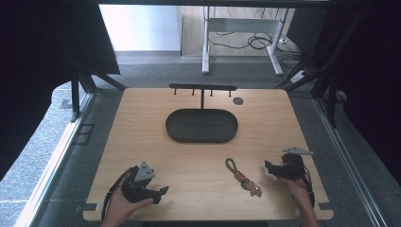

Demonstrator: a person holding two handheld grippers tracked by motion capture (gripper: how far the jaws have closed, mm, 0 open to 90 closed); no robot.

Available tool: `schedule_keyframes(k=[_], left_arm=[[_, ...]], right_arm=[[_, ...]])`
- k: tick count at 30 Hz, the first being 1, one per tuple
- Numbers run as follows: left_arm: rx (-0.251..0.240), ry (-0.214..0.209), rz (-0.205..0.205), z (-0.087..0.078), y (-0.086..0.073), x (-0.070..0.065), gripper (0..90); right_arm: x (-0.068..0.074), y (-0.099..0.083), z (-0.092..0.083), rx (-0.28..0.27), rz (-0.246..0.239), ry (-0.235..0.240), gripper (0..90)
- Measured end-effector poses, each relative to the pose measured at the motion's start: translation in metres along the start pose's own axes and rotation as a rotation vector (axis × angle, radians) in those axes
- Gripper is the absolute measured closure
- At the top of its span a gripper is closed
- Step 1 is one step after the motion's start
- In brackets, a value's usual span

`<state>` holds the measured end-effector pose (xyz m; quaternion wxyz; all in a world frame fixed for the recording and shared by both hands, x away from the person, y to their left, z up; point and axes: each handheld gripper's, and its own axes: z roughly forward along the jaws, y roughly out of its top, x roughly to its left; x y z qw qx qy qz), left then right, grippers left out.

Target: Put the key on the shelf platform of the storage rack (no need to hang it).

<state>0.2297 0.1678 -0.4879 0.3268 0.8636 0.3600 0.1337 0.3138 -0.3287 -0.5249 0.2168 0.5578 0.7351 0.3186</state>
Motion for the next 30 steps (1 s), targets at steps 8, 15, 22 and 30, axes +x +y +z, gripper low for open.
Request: schedule_keyframes(k=[8,15,22,30], left_arm=[[0.003,-0.002,0.031,-0.001,-0.001,-0.008,20.1],[-0.014,-0.009,0.023,-0.004,-0.001,-0.005,20.1],[-0.016,-0.011,0.028,-0.003,0.004,-0.007,20.0],[-0.003,-0.019,0.044,0.002,0.009,-0.006,20.0]], right_arm=[[-0.004,-0.002,-0.039,-0.051,-0.081,0.049,20.7],[-0.002,-0.001,-0.047,-0.069,-0.122,0.102,24.8],[0.003,0.005,-0.057,-0.096,-0.169,0.158,28.9],[0.013,0.011,-0.074,-0.079,-0.206,0.193,35.6]])
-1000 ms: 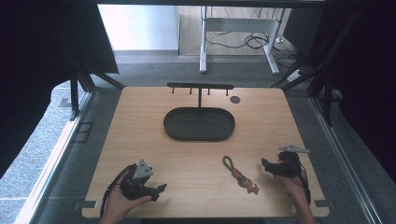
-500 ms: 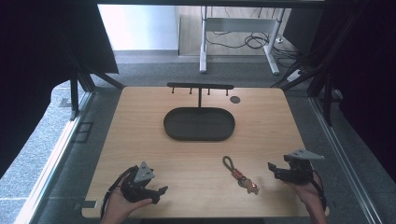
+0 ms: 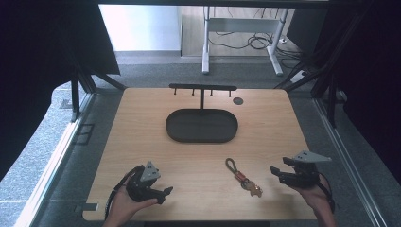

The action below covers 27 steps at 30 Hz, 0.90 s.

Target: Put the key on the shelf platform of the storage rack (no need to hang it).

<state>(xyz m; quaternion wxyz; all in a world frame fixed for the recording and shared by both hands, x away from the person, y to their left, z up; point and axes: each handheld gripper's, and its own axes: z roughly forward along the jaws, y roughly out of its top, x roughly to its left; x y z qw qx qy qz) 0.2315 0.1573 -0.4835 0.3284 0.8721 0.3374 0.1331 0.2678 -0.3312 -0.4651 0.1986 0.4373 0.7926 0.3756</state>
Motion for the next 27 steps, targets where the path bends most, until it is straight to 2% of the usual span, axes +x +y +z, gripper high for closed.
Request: schedule_keyframes(k=[3,5,6,7,9,11,14,17,18,19,22,23,27], left_arm=[[-0.002,0.001,-0.003,-0.001,0.000,0.002,20.0],[-0.003,0.004,-0.006,-0.002,-0.001,0.003,20.0],[-0.003,0.004,-0.006,-0.002,-0.001,0.003,20.0],[0.000,0.005,-0.007,-0.002,-0.002,0.003,20.0],[-0.002,0.003,-0.002,-0.003,-0.001,0.002,20.0],[-0.006,-0.001,-0.001,-0.003,-0.001,0.001,20.1],[-0.009,-0.006,0.005,-0.004,0.001,0.000,20.0],[-0.007,-0.006,0.007,-0.003,0.003,-0.001,20.1],[-0.007,-0.006,0.007,-0.003,0.003,-0.001,20.0],[-0.006,-0.008,0.007,-0.002,0.003,-0.002,20.0],[-0.002,-0.010,0.009,-0.002,0.003,-0.003,20.0],[-0.003,-0.010,0.010,-0.002,0.003,-0.003,20.0],[-0.012,-0.006,0.008,-0.006,0.003,-0.003,20.0]], right_arm=[[0.002,0.002,-0.001,0.004,-0.003,0.004,36.4],[0.004,0.006,0.000,0.053,-0.021,0.029,37.1],[0.004,0.006,0.000,0.053,-0.021,0.029,37.1],[0.004,0.009,-0.001,0.077,-0.020,0.052,37.6],[0.004,0.012,-0.001,0.094,-0.022,0.054,37.9],[0.005,0.016,0.000,0.124,-0.045,0.046,37.9],[0.009,0.020,0.001,0.139,-0.057,0.044,38.0],[0.017,0.029,0.005,0.166,-0.097,0.054,38.0],[0.017,0.029,0.005,0.166,-0.097,0.054,38.0],[0.022,0.034,0.008,0.181,-0.124,0.059,37.9],[0.025,0.038,0.011,0.193,-0.147,0.069,37.8],[0.029,0.042,0.013,0.207,-0.173,0.071,37.9],[0.034,0.047,0.016,0.230,-0.206,0.075,38.0]])
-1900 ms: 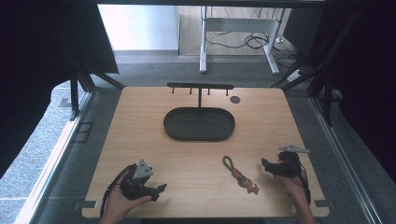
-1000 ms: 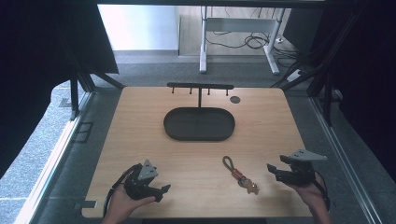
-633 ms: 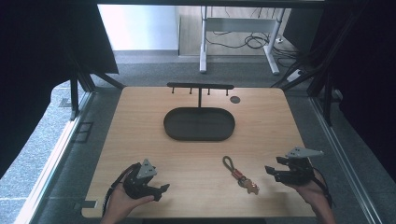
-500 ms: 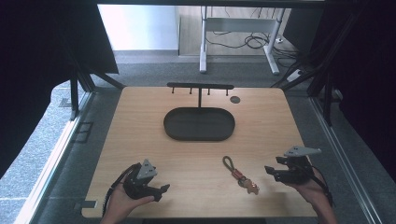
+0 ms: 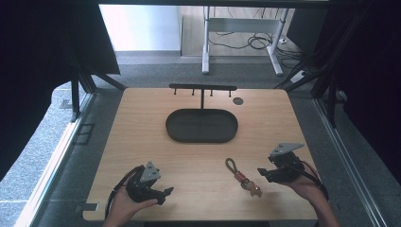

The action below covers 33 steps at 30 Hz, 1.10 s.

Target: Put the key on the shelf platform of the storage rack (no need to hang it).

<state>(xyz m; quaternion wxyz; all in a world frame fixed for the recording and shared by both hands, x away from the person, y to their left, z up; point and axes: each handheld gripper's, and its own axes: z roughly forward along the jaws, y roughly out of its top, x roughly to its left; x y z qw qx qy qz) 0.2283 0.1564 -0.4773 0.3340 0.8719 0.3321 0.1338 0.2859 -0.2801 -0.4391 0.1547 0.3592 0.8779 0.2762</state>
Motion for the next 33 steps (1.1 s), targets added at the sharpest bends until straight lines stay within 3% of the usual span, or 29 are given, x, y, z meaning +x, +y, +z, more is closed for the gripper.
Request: schedule_keyframes(k=[13,33], left_arm=[[-0.009,0.001,0.000,-0.003,0.000,0.001,20.0],[0.001,-0.001,-0.001,0.000,-0.001,0.002,20.0]], right_arm=[[0.013,0.024,0.007,0.080,-0.058,0.019,39.8],[0.019,0.036,0.020,0.118,-0.083,0.050,42.7]])
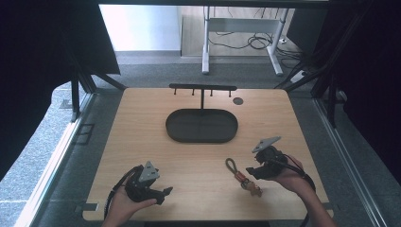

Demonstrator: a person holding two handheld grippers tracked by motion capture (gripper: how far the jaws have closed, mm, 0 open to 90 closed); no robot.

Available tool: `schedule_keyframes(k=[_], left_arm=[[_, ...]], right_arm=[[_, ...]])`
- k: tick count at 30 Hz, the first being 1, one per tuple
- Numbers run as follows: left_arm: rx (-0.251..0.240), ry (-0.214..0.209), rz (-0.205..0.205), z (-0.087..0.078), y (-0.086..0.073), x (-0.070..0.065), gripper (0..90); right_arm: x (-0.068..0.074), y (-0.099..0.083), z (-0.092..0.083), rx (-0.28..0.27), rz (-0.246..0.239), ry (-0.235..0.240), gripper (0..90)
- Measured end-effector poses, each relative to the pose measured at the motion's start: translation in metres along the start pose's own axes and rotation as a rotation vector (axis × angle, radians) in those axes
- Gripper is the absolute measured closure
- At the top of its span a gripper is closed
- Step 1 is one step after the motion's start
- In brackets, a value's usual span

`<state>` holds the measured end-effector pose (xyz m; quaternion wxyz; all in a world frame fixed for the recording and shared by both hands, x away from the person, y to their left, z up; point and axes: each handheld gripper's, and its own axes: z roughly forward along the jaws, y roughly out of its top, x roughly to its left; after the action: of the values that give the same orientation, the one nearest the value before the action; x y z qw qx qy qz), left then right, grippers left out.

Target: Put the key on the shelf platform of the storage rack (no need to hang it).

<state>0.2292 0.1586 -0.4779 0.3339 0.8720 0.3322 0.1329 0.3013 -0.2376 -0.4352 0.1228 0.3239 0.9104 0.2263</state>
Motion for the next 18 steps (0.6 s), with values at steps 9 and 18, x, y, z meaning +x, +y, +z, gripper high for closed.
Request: schedule_keyframes(k=[9,18], left_arm=[[-0.005,0.003,-0.002,-0.002,0.000,0.001,20.0],[-0.005,-0.001,-0.005,-0.001,-0.001,0.003,20.0]], right_arm=[[0.000,0.004,0.008,0.018,-0.003,0.007,43.3],[0.004,0.012,0.016,0.040,-0.021,0.021,43.5]])
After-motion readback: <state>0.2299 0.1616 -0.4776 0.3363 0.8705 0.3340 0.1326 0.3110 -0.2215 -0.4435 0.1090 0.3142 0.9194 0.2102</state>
